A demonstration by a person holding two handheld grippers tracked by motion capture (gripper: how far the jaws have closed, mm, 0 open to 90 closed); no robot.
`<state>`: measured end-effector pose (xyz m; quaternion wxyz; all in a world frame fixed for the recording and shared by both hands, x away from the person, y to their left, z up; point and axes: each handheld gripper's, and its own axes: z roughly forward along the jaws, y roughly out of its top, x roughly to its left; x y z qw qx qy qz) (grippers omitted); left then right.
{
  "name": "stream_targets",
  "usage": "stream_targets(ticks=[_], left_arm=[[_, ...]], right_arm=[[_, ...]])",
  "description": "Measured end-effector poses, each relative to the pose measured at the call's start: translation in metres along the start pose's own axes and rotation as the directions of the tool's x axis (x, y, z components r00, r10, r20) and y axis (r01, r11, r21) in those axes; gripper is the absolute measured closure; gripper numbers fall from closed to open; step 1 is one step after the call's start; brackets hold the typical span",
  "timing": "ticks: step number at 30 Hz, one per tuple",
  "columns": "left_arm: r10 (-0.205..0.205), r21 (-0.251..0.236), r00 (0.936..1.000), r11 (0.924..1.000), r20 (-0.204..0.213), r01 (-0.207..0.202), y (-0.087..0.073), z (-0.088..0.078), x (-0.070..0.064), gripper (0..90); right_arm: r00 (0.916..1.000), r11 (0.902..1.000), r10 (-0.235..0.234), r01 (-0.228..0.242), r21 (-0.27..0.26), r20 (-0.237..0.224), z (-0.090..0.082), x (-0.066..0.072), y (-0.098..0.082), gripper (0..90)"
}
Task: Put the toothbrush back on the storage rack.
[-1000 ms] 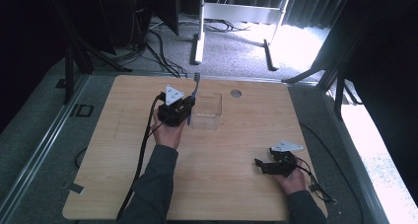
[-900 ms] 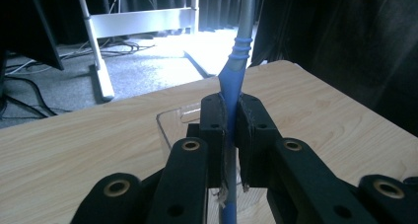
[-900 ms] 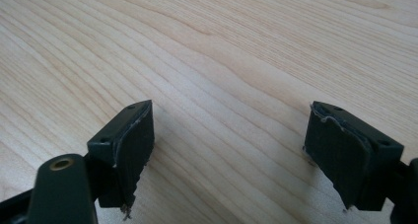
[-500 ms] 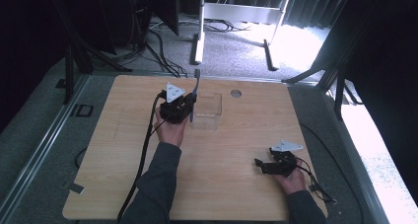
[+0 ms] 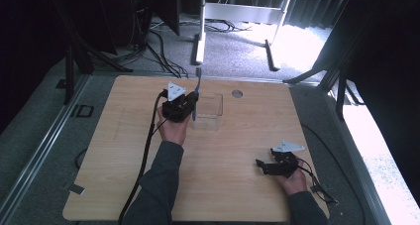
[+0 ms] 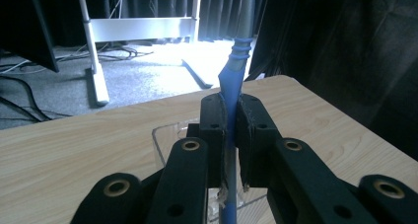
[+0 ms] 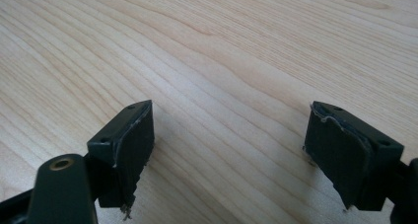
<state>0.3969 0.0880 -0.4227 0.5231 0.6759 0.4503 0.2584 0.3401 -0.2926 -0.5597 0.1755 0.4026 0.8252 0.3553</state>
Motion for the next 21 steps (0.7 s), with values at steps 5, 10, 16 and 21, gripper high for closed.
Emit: stream_targets(ticks=[5,10,16,21], left_arm=[[-0.017,-0.004,0.9999,0.9998,0.002,0.017,0.000,0.003,0.004,82.4],[-0.018,-0.009,0.9998,0.9998,0.002,0.018,0.001,0.004,0.007,82.3],[0.001,-0.028,1.0000,0.9996,0.006,-0.001,0.006,0.005,0.005,82.3],[0.000,-0.046,0.9999,0.9989,0.016,0.001,0.010,0.007,0.003,82.3]], right_arm=[[1.0000,1.0000,0.001,-0.001,0.002,-0.001,0.000,0.000,0.000,18.7],[1.0000,1.0000,0.001,-0.001,0.001,-0.001,0.000,0.000,0.000,18.7],[1.0000,1.0000,0.002,-0.002,0.002,-0.001,0.000,0.000,0.000,18.7],[1.0000,1.0000,0.001,-0.001,0.002,-0.001,0.000,0.000,0.000,18.7]])
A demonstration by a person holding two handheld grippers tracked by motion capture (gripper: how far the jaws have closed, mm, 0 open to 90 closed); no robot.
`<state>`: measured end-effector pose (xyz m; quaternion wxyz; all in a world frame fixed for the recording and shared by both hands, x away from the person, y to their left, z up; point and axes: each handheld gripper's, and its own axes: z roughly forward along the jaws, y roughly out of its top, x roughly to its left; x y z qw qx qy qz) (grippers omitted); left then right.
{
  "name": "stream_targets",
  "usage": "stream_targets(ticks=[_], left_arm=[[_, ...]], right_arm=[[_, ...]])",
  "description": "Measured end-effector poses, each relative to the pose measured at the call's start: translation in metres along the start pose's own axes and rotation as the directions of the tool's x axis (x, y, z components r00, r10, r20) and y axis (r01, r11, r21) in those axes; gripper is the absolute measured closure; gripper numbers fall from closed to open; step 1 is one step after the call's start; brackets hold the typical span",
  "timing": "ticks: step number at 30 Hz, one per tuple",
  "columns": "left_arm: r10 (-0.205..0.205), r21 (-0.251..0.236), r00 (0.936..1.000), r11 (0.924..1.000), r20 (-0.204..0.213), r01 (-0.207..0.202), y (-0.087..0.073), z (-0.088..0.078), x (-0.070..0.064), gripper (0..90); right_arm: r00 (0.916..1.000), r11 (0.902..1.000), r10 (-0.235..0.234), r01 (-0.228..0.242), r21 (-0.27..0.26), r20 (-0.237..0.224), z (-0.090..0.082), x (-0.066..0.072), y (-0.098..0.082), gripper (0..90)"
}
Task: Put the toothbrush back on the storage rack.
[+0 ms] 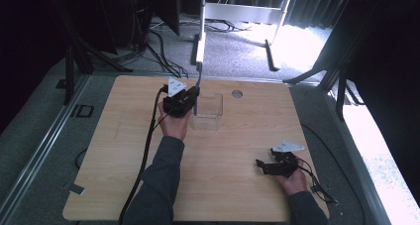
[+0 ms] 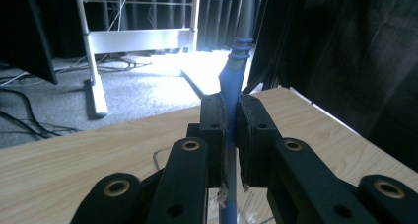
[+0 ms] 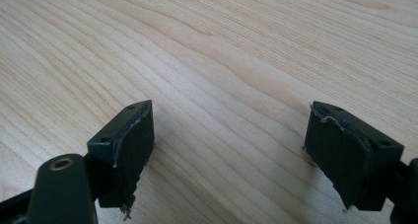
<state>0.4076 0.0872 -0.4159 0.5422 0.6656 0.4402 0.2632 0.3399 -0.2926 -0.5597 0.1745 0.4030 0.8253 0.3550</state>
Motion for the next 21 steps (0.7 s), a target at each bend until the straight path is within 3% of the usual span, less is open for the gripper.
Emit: stream_targets(ticks=[9,21], left_arm=[[-0.028,-0.031,0.9996,0.9991,-0.004,0.028,0.002,0.002,0.002,82.3],[-0.012,-0.042,0.9999,0.9990,0.005,0.013,0.006,0.015,0.005,82.3]], right_arm=[[1.0000,1.0000,0.000,0.000,0.000,0.000,0.000,0.000,0.000,18.7],[1.0000,1.0000,0.000,0.000,0.000,0.001,0.000,0.000,0.000,18.7]])
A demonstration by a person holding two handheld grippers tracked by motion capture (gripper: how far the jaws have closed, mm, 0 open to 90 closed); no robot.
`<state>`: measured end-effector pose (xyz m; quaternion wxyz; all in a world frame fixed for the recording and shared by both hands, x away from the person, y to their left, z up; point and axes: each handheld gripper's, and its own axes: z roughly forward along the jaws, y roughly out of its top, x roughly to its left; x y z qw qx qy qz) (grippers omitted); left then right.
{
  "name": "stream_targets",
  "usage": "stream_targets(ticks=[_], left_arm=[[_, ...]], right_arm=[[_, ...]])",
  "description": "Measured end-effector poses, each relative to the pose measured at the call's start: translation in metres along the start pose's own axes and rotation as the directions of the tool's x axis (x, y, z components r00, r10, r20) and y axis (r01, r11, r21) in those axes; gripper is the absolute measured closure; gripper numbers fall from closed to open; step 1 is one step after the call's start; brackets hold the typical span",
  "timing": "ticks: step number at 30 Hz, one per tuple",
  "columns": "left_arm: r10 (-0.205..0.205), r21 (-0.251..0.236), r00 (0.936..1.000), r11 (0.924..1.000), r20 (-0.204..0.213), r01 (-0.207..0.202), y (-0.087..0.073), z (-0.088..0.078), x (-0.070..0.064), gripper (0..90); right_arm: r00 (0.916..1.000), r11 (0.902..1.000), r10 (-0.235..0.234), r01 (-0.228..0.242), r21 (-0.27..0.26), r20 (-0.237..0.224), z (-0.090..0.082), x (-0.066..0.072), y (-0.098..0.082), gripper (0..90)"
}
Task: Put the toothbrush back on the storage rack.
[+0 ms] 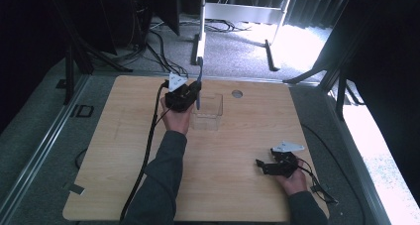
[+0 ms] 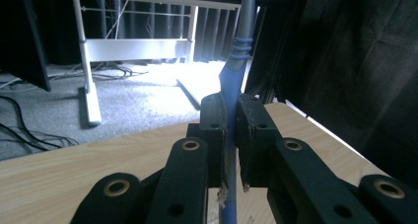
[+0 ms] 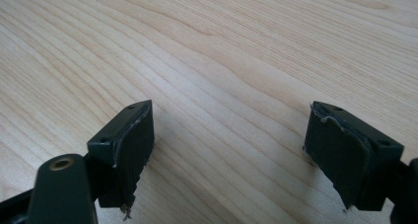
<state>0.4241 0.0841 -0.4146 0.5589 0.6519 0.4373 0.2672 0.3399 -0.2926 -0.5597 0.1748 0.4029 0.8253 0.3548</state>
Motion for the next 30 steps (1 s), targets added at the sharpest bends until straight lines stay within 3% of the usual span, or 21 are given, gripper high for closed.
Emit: stream_targets(ticks=[3,10,18,24,30], left_arm=[[0.006,-0.011,1.0000,0.9999,-0.002,-0.006,-0.002,0.003,0.001,82.3],[0.038,0.028,0.9993,0.9989,-0.008,-0.038,-0.011,0.014,0.005,82.1],[0.071,0.078,0.9972,0.9943,0.024,-0.073,-0.020,0.022,0.009,81.9],[0.144,0.153,0.9879,0.9767,0.057,-0.151,-0.029,0.028,0.006,81.7],[0.203,0.209,0.9761,0.9539,0.079,-0.215,-0.039,0.030,0.002,81.7]], right_arm=[[1.0000,1.0000,0.000,0.000,0.000,0.000,0.000,0.000,0.000,18.7],[1.0000,1.0000,0.001,-0.001,0.000,0.000,0.000,0.000,0.000,18.7],[1.0000,1.0000,-0.001,0.001,0.000,0.000,0.000,0.000,0.000,18.7],[1.0000,1.0000,0.000,0.000,0.000,0.000,0.000,0.000,0.000,18.7],[1.0000,1.0000,-0.001,0.001,-0.001,0.000,0.000,0.000,0.000,18.7]])
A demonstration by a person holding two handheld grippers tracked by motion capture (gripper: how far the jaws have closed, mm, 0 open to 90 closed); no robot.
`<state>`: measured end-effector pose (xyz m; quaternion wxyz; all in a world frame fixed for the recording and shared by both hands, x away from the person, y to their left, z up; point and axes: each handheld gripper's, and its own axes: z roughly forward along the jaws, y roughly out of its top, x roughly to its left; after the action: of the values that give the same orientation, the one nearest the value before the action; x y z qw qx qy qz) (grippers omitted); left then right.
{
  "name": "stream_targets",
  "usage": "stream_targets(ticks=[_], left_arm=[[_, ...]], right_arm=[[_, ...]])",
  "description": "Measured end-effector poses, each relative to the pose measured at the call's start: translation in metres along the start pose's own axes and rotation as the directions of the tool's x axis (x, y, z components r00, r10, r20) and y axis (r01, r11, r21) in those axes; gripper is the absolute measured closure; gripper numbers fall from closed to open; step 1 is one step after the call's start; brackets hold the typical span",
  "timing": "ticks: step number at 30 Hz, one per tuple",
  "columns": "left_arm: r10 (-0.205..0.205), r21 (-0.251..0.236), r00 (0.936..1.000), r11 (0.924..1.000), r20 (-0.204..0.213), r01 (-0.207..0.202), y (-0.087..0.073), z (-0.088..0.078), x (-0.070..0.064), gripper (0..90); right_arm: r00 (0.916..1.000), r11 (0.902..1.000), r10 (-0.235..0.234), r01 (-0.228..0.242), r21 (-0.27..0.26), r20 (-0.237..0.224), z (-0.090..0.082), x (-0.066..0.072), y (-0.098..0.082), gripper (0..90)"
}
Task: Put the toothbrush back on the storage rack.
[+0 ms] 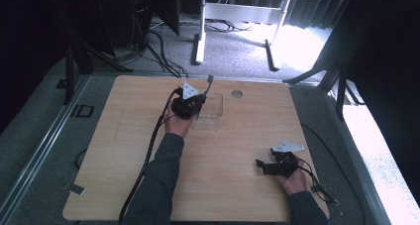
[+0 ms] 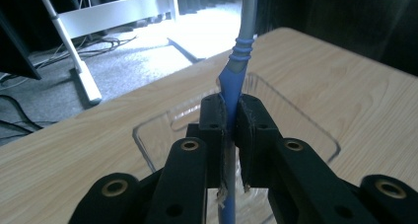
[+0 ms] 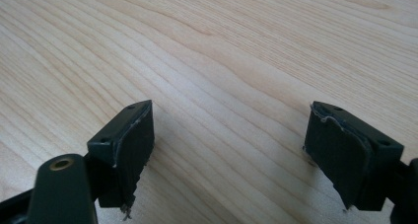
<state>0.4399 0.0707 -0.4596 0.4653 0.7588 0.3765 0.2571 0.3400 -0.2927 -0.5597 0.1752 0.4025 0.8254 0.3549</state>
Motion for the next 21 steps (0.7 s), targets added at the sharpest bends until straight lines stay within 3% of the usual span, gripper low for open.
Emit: stream_targets(ticks=[5,13,16,21], left_arm=[[0.013,0.056,0.9984,0.9983,0.054,-0.017,-0.010,-0.001,-0.001,78.9],[-0.011,0.044,0.9963,0.9990,0.086,0.007,-0.018,-0.023,0.003,59.4],[-0.027,0.029,0.9964,0.9993,0.080,0.025,-0.022,-0.035,0.008,54.8],[-0.052,0.018,0.9981,0.9985,0.034,0.051,-0.031,-0.054,0.015,47.7]], right_arm=[[1.0000,1.0000,0.002,-0.002,0.001,0.000,0.000,0.000,0.000,18.7],[1.0000,1.0000,0.002,-0.002,0.001,-0.001,0.000,0.000,0.000,18.7],[1.0000,1.0000,0.001,-0.001,0.001,-0.001,0.000,0.000,0.000,18.7],[1.0000,1.0000,0.002,-0.002,0.002,0.000,0.000,0.000,0.000,18.7]])
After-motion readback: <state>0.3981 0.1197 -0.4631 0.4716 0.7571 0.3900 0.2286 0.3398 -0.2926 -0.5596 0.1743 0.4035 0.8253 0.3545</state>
